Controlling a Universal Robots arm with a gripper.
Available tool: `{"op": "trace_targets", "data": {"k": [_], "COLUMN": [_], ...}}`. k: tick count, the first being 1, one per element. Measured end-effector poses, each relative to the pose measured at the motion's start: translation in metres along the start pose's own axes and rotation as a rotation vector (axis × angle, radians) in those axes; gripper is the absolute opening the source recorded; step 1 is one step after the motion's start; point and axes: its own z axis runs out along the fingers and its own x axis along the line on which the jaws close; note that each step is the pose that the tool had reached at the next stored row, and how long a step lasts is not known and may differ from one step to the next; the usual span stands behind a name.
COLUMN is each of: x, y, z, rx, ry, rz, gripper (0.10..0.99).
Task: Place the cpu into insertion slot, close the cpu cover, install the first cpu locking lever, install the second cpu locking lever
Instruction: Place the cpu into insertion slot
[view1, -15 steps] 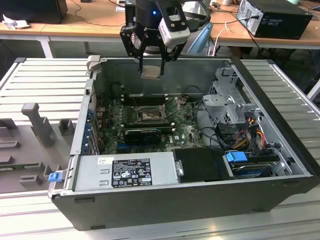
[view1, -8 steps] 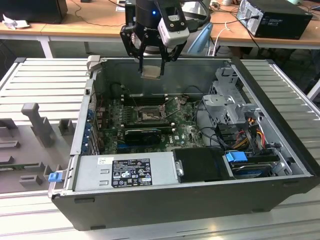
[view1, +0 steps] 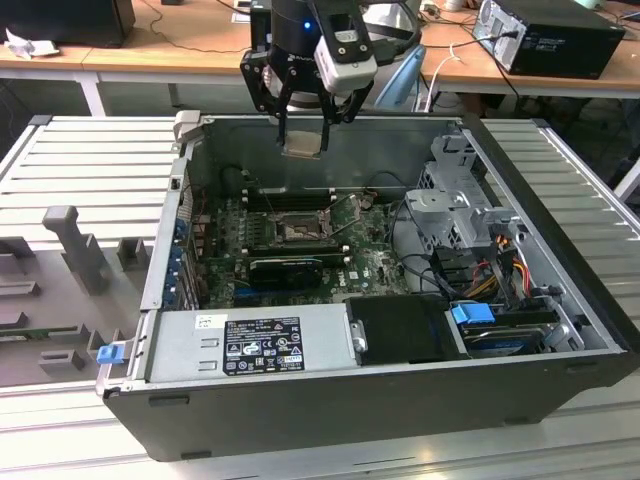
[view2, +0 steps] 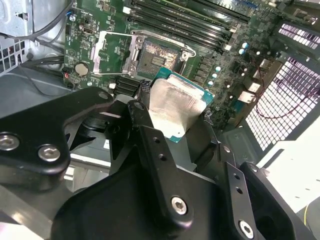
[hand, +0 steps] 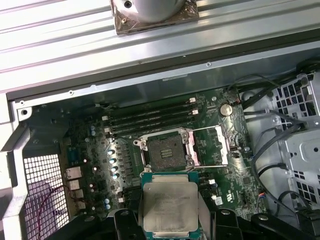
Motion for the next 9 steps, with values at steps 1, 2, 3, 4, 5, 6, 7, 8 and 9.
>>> {"op": "trace_targets", "data": {"k": [1, 2, 3, 4, 5, 6, 7, 8, 9], "x": [0.0000, 0.0000, 0.0000, 0.0000, 0.0000, 0.0000, 0.0000, 0.0000, 0.0000], "y": [0.0000, 0.0000, 0.0000, 0.0000, 0.0000, 0.0000, 0.0000, 0.0000, 0.0000], "z": [0.0000, 0.0000, 0.0000, 0.0000, 0.0000, 0.0000, 0.0000, 0.0000, 0.0000], "rx": [0.000, 0.000, 0.000, 0.000, 0.000, 0.000, 0.000, 0.000, 0.000], "ry": [-0.0002, -0.0005, -0.0008, -0.0012, -0.0015, -0.0016, -0.0017, -0.0020, -0.0022], "rz": [0.002, 0.006, 0.009, 0.013, 0.016, 0.017, 0.019, 0.022, 0.024], "gripper": [0.529, 0.529, 0.529, 0.529, 0.529, 0.529, 0.529, 0.529, 0.529]}}
